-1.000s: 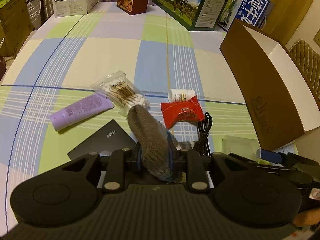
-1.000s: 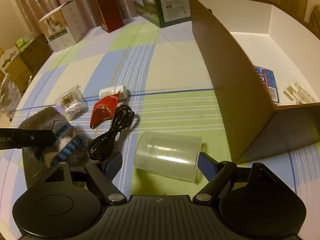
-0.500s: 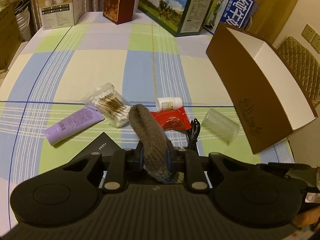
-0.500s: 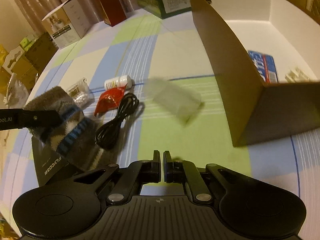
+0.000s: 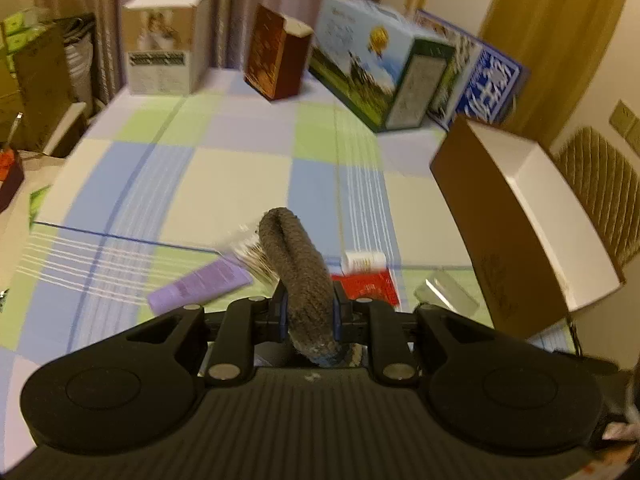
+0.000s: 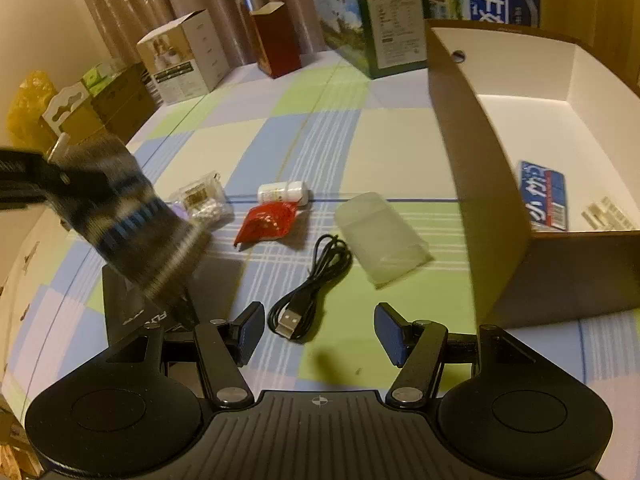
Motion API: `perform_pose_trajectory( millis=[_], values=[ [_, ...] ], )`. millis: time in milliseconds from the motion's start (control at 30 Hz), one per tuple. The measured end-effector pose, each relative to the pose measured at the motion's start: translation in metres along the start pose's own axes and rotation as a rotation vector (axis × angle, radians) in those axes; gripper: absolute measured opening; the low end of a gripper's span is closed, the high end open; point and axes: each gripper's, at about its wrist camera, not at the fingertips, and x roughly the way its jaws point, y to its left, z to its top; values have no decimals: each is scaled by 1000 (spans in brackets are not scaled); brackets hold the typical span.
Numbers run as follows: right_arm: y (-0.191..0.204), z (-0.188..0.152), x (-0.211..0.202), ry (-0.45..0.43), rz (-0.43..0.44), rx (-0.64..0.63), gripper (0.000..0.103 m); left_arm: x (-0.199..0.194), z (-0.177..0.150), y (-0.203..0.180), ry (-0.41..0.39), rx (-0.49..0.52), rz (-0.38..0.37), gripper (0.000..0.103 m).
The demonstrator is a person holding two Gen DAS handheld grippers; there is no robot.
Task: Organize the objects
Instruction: 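Grasp the knitted sock with the left gripper while the right gripper grasps the black cable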
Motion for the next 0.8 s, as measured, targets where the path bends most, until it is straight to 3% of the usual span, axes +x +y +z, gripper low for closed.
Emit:
perform_pose_trajectory(
  millis=[367, 567, 633, 667, 800],
  values=[
    [-2, 10, 44, 38, -10, 76, 57, -25, 19, 28, -94, -63, 56, 16],
    [0, 15, 68, -1, -74, 59, 45, -11, 19, 28, -65, -62, 51, 16],
    [4, 16, 73, -19, -88, 25, 34, -7, 17, 26, -50, -56, 44, 16],
    [6, 16, 75, -24, -95, -8, 22, -4, 17, 25, -42, -51, 40, 16],
    [11, 13, 75, -29, -92, -55, 17, 6, 13, 19, -16, -33, 23, 16]
  ],
)
